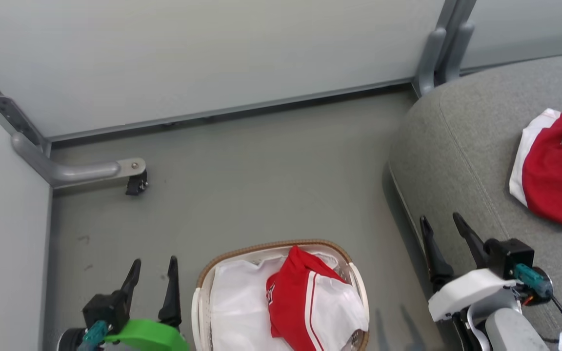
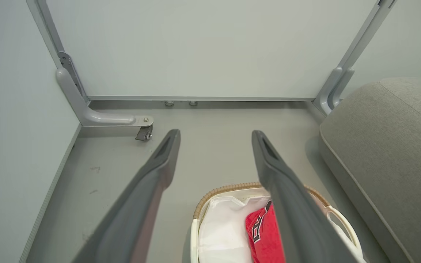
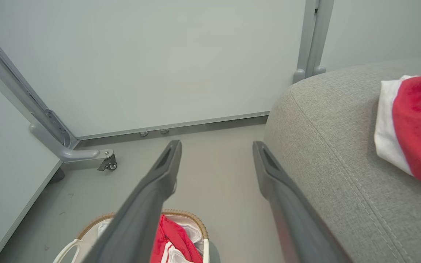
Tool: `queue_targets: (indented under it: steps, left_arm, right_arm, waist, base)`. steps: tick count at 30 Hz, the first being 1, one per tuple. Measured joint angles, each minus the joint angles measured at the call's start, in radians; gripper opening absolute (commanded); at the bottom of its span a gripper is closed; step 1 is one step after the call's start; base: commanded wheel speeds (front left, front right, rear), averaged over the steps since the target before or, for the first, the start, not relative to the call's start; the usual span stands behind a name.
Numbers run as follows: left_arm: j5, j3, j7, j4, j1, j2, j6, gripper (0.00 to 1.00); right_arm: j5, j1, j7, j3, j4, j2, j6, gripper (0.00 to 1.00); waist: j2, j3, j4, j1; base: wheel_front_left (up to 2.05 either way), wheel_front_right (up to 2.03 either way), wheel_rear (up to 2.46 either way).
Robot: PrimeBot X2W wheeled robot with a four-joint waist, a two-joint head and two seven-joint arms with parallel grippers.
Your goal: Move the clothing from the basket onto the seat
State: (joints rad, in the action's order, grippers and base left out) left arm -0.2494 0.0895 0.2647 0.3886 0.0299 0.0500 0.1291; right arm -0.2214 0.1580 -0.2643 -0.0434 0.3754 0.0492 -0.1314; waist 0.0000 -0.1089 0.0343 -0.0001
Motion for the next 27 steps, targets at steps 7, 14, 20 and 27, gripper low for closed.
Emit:
queue_targets:
  steps: [7,14,20,27]
  left_arm:
    - [-0.005,0.066,0.0,0.031,0.108,-0.001,0.0,1.0]
    - [-0.004,0.132,0.0,0.078,0.224,0.0,0.0,1.0]
    - [-0.037,0.19,0.0,0.144,0.317,0.035,0.0,1.0]
    - [-0.103,0.305,0.0,0.245,0.423,0.083,0.0,1.0]
  right_arm:
    - [-0.016,0.078,0.0,-0.028,-0.048,0.001,0.0,1.0]
    - [-0.042,0.166,0.0,-0.078,-0.113,0.0,0.0,1.0]
    - [-0.07,0.233,0.0,-0.112,-0.176,0.001,0.0,1.0]
    - [-0.112,0.289,0.0,-0.134,-0.258,0.002,0.0,1.0]
  waist:
    - [0.0,-0.097,0.032,0.0]
    - [0.0,-0.212,0.079,0.0]
    - [0.0,-0.316,0.126,0.0]
    - [0.0,-0.437,0.185,0.0001]
  base:
    - [0.0,0.0,0.0]
    - [0.0,0.0,0.0]
    - [0.0,0.0,0.0]
    - [0.0,0.0,0.0]
